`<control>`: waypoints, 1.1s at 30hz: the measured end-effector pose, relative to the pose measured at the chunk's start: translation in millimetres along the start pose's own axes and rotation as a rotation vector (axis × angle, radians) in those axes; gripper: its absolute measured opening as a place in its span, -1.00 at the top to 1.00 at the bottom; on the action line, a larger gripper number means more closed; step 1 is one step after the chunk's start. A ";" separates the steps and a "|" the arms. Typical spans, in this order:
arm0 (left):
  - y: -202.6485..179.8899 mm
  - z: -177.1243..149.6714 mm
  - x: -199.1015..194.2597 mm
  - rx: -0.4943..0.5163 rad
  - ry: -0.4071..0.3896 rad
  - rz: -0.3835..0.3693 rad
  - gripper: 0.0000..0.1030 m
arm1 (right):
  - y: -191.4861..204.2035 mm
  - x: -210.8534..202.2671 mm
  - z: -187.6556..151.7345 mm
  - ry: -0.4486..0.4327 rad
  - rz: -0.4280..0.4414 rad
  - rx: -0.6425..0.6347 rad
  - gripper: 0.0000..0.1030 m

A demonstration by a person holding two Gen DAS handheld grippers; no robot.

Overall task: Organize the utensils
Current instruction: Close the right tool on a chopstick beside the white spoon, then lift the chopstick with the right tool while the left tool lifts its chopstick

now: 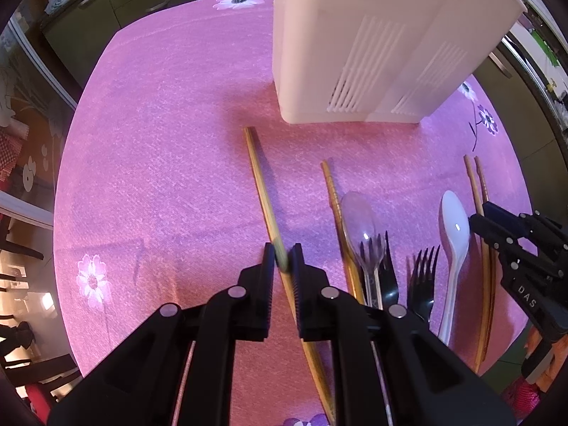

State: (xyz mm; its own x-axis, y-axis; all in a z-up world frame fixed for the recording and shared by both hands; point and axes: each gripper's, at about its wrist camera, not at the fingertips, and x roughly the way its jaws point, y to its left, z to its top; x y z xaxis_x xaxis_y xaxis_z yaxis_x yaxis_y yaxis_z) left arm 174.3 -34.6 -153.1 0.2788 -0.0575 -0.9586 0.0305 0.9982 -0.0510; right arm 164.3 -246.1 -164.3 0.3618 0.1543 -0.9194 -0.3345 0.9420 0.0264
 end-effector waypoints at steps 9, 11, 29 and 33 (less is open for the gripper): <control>-8.7 0.3 -0.5 0.030 0.019 -0.023 0.88 | -20.0 2.3 1.7 -0.009 0.054 0.048 0.80; -7.7 -1.8 -1.3 0.031 0.014 -0.026 0.87 | -26.7 2.7 2.7 -0.010 0.095 0.074 0.85; -7.1 -10.9 -63.3 0.048 -0.123 -0.080 0.88 | -36.4 -85.2 2.7 -0.267 0.198 0.115 0.87; -8.3 -16.3 -77.3 0.055 -0.151 -0.090 0.88 | -37.9 -98.4 1.0 -0.292 0.199 0.115 0.87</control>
State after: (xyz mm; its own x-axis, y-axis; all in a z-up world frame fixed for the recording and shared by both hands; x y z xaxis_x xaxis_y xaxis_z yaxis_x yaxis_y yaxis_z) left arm 136.8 -38.2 -83.1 0.4135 -0.1528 -0.8976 0.1135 0.9868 -0.1157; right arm 142.2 -296.7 -74.5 0.5382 0.4008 -0.7414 -0.3293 0.9098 0.2528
